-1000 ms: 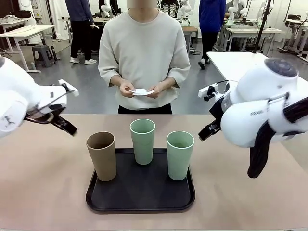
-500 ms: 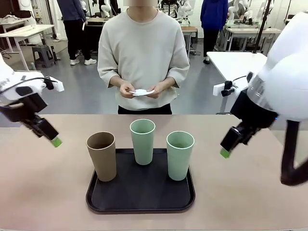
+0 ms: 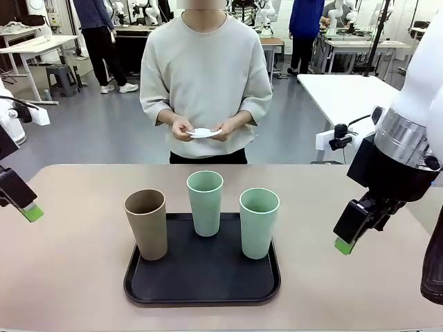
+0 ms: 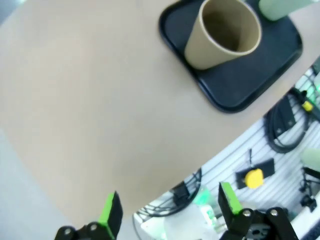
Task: Place coasters on the table and set cups on them.
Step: Pick up one Reusable plastic cup and place it on a coaster set by the human.
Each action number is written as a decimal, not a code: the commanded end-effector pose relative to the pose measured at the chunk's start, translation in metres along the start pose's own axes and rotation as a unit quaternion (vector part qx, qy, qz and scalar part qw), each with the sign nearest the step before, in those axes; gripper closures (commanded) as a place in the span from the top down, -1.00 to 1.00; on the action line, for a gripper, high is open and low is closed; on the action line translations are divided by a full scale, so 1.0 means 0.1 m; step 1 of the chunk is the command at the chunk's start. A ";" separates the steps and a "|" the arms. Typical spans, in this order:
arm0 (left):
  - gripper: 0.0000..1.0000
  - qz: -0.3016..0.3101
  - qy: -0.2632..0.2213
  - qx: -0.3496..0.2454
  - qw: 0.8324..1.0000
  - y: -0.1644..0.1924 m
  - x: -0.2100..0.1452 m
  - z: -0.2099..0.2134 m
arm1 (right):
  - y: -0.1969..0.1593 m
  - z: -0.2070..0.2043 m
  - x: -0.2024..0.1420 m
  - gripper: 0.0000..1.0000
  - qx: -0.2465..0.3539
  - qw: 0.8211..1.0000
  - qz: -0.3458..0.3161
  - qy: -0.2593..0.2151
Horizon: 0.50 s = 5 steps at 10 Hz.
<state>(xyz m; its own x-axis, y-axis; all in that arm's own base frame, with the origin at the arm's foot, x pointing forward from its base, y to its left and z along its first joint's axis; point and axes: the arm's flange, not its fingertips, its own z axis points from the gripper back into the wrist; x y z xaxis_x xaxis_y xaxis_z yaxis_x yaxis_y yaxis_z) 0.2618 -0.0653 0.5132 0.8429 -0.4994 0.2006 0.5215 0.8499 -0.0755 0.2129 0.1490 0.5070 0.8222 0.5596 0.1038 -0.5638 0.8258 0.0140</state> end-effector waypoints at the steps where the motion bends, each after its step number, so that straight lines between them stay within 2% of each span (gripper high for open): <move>1: 1.00 -0.006 0.005 -0.024 1.000 -0.01 0.00 -0.04 | -0.02 0.01 0.01 1.00 0.005 1.000 0.006 -0.006; 3: 1.00 -0.001 0.001 -0.003 1.000 0.00 0.00 -0.01 | 0.00 0.00 0.00 1.00 0.000 1.000 0.000 -0.001; 4: 1.00 -0.002 -0.023 -0.101 0.995 0.12 0.10 -0.03 | -0.22 -0.03 0.07 1.00 0.127 0.991 -0.024 -0.020; 5: 1.00 0.027 -0.051 -0.183 0.981 0.28 0.11 0.00 | -0.49 -0.07 0.04 1.00 0.232 0.970 -0.053 -0.046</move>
<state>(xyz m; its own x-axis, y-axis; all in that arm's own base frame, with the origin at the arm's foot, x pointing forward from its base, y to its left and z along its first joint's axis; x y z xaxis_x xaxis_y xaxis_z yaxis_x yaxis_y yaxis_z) 0.2707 -0.0572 0.5111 0.8502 -0.4670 0.2431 0.5205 0.8152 -0.2540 0.2273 0.1320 0.5097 0.8476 0.5116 0.1408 -0.5305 0.8112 0.2461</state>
